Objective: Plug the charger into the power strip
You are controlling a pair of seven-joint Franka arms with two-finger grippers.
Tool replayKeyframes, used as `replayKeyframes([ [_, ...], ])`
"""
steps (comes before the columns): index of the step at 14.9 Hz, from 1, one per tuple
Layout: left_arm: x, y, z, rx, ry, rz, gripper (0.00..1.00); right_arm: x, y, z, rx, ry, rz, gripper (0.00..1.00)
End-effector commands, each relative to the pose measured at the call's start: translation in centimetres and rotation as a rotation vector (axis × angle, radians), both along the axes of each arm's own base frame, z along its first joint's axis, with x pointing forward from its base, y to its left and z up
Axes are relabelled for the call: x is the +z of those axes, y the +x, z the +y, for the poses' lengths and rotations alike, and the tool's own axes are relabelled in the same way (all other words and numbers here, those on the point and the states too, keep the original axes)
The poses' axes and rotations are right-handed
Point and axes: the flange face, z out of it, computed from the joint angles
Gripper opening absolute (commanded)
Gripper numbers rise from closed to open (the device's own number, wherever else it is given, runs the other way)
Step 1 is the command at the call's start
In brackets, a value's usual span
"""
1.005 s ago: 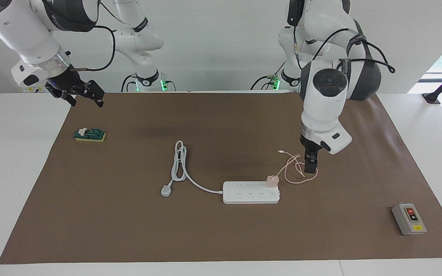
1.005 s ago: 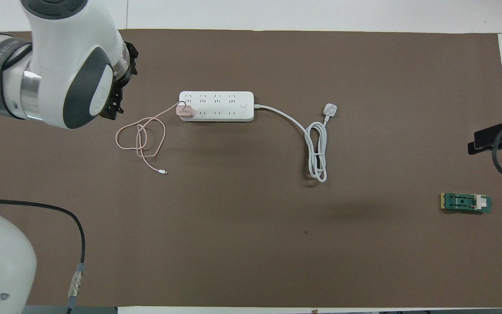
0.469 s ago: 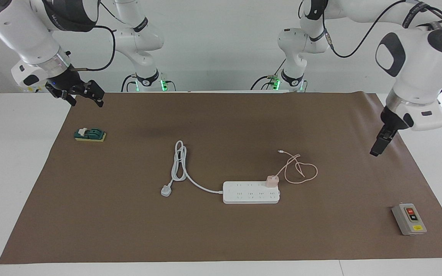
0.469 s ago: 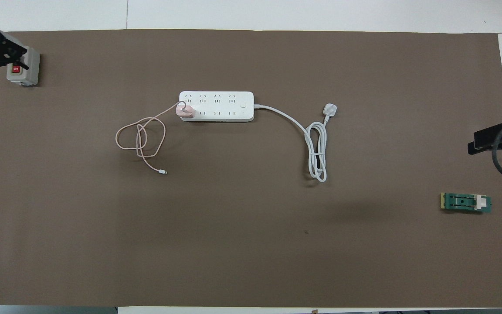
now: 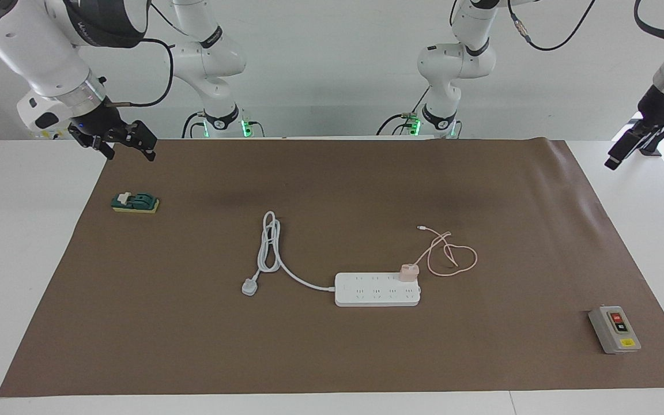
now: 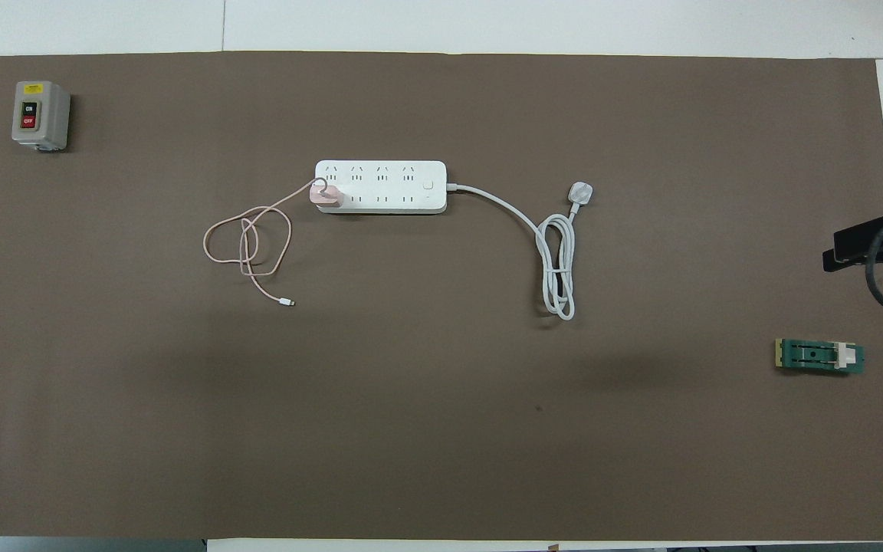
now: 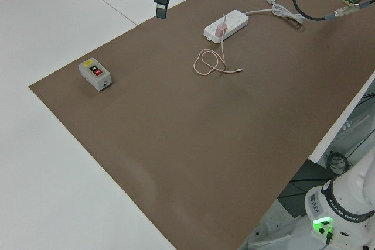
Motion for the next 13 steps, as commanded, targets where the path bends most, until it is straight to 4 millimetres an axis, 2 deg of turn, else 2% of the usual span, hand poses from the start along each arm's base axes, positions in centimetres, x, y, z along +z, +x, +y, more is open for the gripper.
replayKeyframes([
  [1, 1.1, -4.1, -0.7, -0.056, -0.029, -0.008, 1.0, 0.4, -0.3, 0.1, -0.012, -0.012, 0.007, 1.0],
  [2, 0.2, -3.1, -0.7, -0.111, -0.029, 0.0, 1.0, 0.4, -0.3, 0.1, -0.012, -0.012, 0.007, 1.0],
  [3, -0.7, -2.4, -1.6, -0.162, -0.037, -0.001, 1.0, 0.4, -0.3, 0.1, -0.012, -0.012, 0.007, 1.0],
  [5, -2.2, -2.3, -3.8, -0.278, -0.045, 0.029, 1.0, 0.4, -0.3, 0.1, -0.012, -0.012, 0.007, 1.0],
  [9, -2.3, -1.7, -7.9, -0.352, -0.102, 0.01, 1.0, 0.4, -0.3, 0.1, -0.012, -0.012, 0.007, 1.0],
  [13, -3.1, -1.7, -8.9, -0.379, -0.107, 0.033, 1.0, 0.4, -0.4, 0.1, -0.012, -0.012, 0.008, 1.0],
])
